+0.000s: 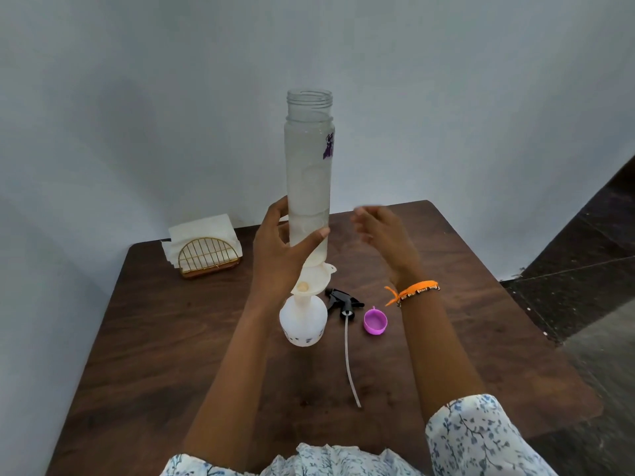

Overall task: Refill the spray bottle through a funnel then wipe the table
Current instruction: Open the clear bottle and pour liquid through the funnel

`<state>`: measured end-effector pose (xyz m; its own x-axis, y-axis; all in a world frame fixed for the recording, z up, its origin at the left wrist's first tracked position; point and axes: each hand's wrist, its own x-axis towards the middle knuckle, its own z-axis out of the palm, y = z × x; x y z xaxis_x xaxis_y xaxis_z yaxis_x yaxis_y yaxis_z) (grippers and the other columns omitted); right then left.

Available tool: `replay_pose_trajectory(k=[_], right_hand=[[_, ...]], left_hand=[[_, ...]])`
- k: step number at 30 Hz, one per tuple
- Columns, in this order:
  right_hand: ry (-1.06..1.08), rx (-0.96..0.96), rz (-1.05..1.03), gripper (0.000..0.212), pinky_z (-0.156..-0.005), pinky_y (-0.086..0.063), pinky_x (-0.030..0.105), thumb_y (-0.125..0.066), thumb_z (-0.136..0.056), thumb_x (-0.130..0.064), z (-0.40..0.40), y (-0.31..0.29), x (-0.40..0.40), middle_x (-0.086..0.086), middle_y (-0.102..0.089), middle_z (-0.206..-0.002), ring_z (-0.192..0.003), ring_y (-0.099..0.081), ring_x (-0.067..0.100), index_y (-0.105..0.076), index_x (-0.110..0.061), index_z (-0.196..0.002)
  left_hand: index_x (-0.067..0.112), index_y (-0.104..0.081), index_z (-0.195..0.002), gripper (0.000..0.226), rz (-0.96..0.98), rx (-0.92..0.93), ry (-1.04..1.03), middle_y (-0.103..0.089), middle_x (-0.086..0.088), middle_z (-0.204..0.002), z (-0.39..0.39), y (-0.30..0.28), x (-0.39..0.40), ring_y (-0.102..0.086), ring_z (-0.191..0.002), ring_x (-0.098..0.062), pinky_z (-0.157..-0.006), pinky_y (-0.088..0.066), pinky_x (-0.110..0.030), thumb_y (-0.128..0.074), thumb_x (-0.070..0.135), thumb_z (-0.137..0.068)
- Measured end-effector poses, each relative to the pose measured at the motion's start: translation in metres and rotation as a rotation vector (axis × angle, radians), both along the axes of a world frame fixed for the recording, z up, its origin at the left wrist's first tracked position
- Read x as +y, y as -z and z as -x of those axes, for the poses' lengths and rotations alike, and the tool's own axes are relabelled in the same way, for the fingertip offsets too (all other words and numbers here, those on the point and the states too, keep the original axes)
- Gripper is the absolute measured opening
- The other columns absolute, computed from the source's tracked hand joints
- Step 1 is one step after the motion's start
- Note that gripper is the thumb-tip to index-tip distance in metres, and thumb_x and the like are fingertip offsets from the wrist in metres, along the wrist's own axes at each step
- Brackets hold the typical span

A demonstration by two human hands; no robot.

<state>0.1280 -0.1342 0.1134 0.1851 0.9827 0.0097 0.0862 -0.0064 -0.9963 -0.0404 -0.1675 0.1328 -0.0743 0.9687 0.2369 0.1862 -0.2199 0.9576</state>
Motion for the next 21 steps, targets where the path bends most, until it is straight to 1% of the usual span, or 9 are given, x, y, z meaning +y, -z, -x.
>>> replay_pose_trajectory(k=[3,4,6,8,11,14,16,18,21], right_hand=[[-0.132,0.097,-0.144,0.029,-0.089,-0.048,0.023,-0.051,-0.093,-0.029,0.021,-0.047,-0.015,0.001,-0.065,-0.109,-0.103,-0.059,0.011,-0.058,-0.011,-0.115],[-0.167,0.115,-0.189,0.031,-0.092,-0.048,0.023,-0.052,-0.093,-0.029,0.027,-0.057,-0.019,0.002,-0.064,-0.114,-0.108,-0.058,0.011,-0.057,-0.011,-0.118],[-0.193,0.148,-0.256,0.039,-0.093,-0.049,0.027,-0.060,-0.088,-0.028,0.039,-0.070,-0.024,0.005,-0.062,-0.120,-0.112,-0.058,0.013,-0.053,-0.010,-0.122],[-0.157,0.123,-0.293,0.043,-0.090,-0.051,0.029,-0.068,-0.083,-0.024,0.049,-0.074,-0.028,0.005,-0.063,-0.117,-0.108,-0.060,0.014,-0.051,-0.009,-0.120],[-0.041,0.034,-0.337,0.041,-0.084,-0.053,0.033,-0.076,-0.075,-0.021,0.056,-0.076,-0.031,-0.001,-0.065,-0.105,-0.098,-0.063,0.014,-0.054,-0.014,-0.109],[0.047,0.011,-0.390,0.037,-0.078,-0.055,0.029,-0.079,-0.072,-0.020,0.055,-0.074,-0.033,-0.002,-0.068,-0.097,-0.091,-0.065,0.013,-0.058,-0.016,-0.103],[0.082,-0.005,-0.412,0.038,-0.076,-0.054,0.027,-0.079,-0.071,-0.020,0.049,-0.072,-0.035,-0.002,-0.068,-0.097,-0.089,-0.065,0.013,-0.060,-0.013,-0.103],[0.079,-0.037,-0.423,0.038,-0.075,-0.054,0.027,-0.079,-0.072,-0.020,0.044,-0.069,-0.035,-0.001,-0.069,-0.097,-0.089,-0.065,0.013,-0.060,-0.012,-0.104],[0.070,-0.127,-0.412,0.042,-0.076,-0.053,0.029,-0.080,-0.070,-0.024,0.038,-0.059,-0.033,-0.001,-0.068,-0.097,-0.090,-0.065,0.015,-0.060,-0.013,-0.105]], left_hand=[[0.030,-0.048,-0.123,0.060,-0.004,0.006,-0.001,-0.058,0.009,-0.121,-0.001,-0.001,0.000,-0.060,-0.105,-0.011,-0.088,-0.053,-0.041,-0.077,0.033,-0.070],[0.031,-0.048,-0.122,0.059,-0.010,0.010,0.000,-0.058,0.009,-0.121,-0.002,-0.001,0.000,-0.060,-0.104,-0.011,-0.088,-0.053,-0.040,-0.077,0.032,-0.071],[0.035,-0.048,-0.119,0.057,-0.025,0.011,0.008,-0.059,0.009,-0.119,-0.002,-0.002,0.000,-0.060,-0.103,-0.009,-0.087,-0.054,-0.038,-0.077,0.032,-0.070],[0.036,-0.048,-0.117,0.055,-0.038,0.023,0.031,-0.060,0.011,-0.117,-0.003,-0.002,0.000,-0.060,-0.102,-0.007,-0.086,-0.054,-0.034,-0.077,0.031,-0.071],[0.036,-0.049,-0.116,0.054,-0.043,0.034,0.073,-0.061,0.011,-0.116,-0.005,0.000,-0.001,-0.059,-0.104,-0.005,-0.086,-0.052,-0.027,-0.077,0.027,-0.071],[0.036,-0.049,-0.116,0.055,-0.027,0.046,0.137,-0.062,0.013,-0.114,-0.005,-0.002,-0.002,-0.059,-0.102,-0.002,-0.084,-0.050,-0.020,-0.078,0.025,-0.070],[0.036,-0.049,-0.118,0.056,0.009,0.067,0.229,-0.061,0.014,-0.117,-0.002,-0.003,-0.001,-0.058,-0.105,-0.002,-0.087,-0.048,-0.021,-0.077,0.026,-0.070],[0.037,-0.048,-0.120,0.057,0.051,0.089,0.302,-0.058,0.015,-0.122,0.004,-0.003,0.000,-0.055,-0.110,-0.002,-0.093,-0.044,-0.024,-0.077,0.027,-0.071],[0.041,-0.044,-0.122,0.063,0.091,0.180,0.308,-0.051,0.018,-0.128,0.015,0.005,0.003,-0.047,-0.120,-0.002,-0.095,-0.034,-0.024,-0.077,0.031,-0.070]])
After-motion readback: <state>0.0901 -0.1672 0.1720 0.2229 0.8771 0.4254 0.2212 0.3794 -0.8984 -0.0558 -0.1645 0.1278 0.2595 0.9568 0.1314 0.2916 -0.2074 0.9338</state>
